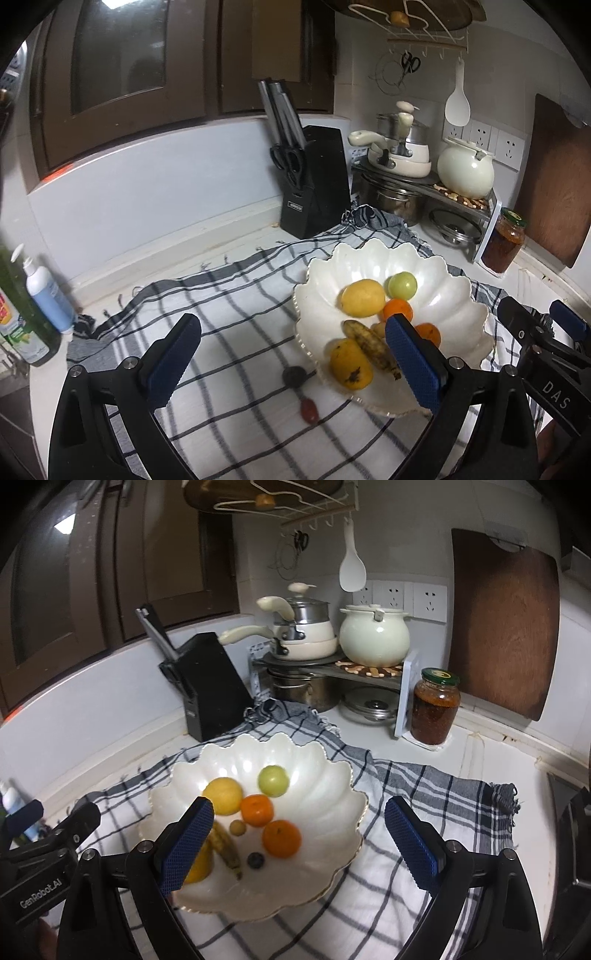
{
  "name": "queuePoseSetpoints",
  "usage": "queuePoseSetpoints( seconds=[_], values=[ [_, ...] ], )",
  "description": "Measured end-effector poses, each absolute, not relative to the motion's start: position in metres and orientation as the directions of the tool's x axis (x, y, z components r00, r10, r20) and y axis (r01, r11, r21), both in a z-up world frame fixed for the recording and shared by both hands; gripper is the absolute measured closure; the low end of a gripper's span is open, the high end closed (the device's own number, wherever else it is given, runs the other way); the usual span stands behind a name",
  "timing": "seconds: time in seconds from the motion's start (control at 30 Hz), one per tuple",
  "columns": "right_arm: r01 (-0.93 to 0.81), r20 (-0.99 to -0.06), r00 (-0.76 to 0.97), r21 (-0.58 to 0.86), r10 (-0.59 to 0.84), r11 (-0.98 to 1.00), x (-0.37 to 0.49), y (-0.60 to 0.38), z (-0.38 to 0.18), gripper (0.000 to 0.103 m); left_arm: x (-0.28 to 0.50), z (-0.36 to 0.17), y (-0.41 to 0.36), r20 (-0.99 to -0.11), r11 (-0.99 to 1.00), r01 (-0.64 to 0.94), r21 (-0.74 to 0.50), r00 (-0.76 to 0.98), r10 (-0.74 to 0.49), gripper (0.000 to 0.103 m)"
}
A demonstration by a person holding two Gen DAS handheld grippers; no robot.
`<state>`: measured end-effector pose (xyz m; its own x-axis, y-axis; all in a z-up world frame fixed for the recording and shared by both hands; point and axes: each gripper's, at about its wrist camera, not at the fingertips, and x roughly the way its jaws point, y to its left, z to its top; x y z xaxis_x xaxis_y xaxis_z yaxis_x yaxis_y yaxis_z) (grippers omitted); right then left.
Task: Organize fruits
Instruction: 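Withdraw both open grippers from the bowl toward the plums on the cloth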
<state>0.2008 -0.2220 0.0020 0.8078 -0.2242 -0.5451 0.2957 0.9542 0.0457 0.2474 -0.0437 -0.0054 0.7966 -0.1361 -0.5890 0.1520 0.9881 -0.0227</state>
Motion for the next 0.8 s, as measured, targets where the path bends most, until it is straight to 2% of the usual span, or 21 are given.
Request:
queuePoseSetpoints(
  seconds=[0.33,0.8],
  values=[
    [0.261,-0.54,0.815,0.018,-0.21,0.965,0.179,-0.198,0.0,0.008,0.224,-0.015,-0.022,-0.599,0.99,0.135,-0.031,0.791,-0.127,0.001],
    [0.265,-0.567,0.796,0.008,-0.214,0.964,0.17,-0.198,-0.027,0.008,0.219,-0.055,-0.027,-0.648,0.989,0.148,-0.03,0.75,-0.131,0.005]
  ],
)
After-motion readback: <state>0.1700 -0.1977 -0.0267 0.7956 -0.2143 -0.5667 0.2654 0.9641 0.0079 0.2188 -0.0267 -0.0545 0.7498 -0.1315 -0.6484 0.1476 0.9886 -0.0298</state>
